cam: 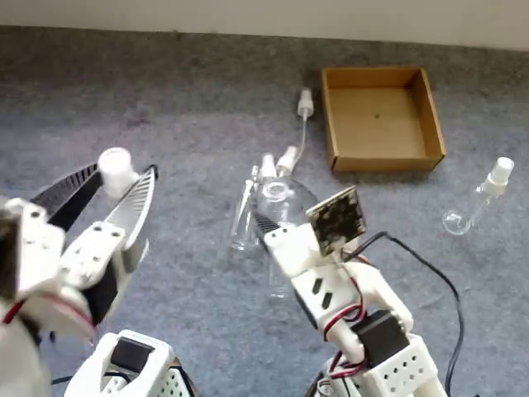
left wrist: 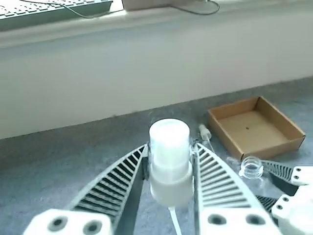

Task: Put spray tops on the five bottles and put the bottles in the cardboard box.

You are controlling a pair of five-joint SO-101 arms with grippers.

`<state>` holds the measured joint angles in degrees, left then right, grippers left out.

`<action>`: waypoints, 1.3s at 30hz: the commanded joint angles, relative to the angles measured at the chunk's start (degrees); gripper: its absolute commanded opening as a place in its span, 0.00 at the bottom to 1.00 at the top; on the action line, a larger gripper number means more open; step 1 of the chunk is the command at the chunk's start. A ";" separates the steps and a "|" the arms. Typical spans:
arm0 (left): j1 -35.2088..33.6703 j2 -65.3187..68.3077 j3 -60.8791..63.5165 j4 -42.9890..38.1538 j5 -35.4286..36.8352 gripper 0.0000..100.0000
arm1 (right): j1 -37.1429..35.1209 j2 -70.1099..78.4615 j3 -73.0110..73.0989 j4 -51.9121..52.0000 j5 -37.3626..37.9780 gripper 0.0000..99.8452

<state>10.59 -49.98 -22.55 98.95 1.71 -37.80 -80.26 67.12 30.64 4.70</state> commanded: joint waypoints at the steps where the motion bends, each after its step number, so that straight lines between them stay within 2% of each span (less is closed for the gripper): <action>1: 1.10 -9.54 6.73 -7.82 3.96 0.10 | -7.78 -0.22 -0.92 -7.43 -0.26 0.00; 6: 1.10 -22.73 21.85 -26.20 11.43 0.10 | -15.87 -0.31 2.42 -11.65 -0.44 0.00; 8: 1.10 -27.21 27.65 -35.34 11.87 0.10 | -18.42 -0.31 3.91 -11.65 -0.35 0.00; 10: 1.01 -30.90 31.87 -42.29 11.69 0.06 | -19.56 -0.31 5.58 -11.91 -0.26 0.00; 12: 1.01 -32.48 34.24 -45.80 11.69 0.01 | -19.74 -0.31 6.46 -11.91 -0.26 0.00; 20: 1.01 -32.57 34.86 -45.54 11.78 0.01 | -19.56 -0.31 7.16 -12.18 -0.35 0.00; 30: 1.19 -32.57 35.47 -45.54 12.31 0.01 | -18.33 -0.31 11.47 -20.53 -0.35 0.00; 36: 11.03 -32.57 40.22 -45.80 13.45 0.01 | -17.10 -0.40 11.56 -20.53 -0.62 0.00; 39: 13.41 -32.57 40.31 -45.54 13.36 0.01 | -17.10 -0.48 11.65 -20.35 -0.62 0.00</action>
<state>19.65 -82.68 17.63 54.73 14.02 -55.82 -80.18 79.08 11.56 4.70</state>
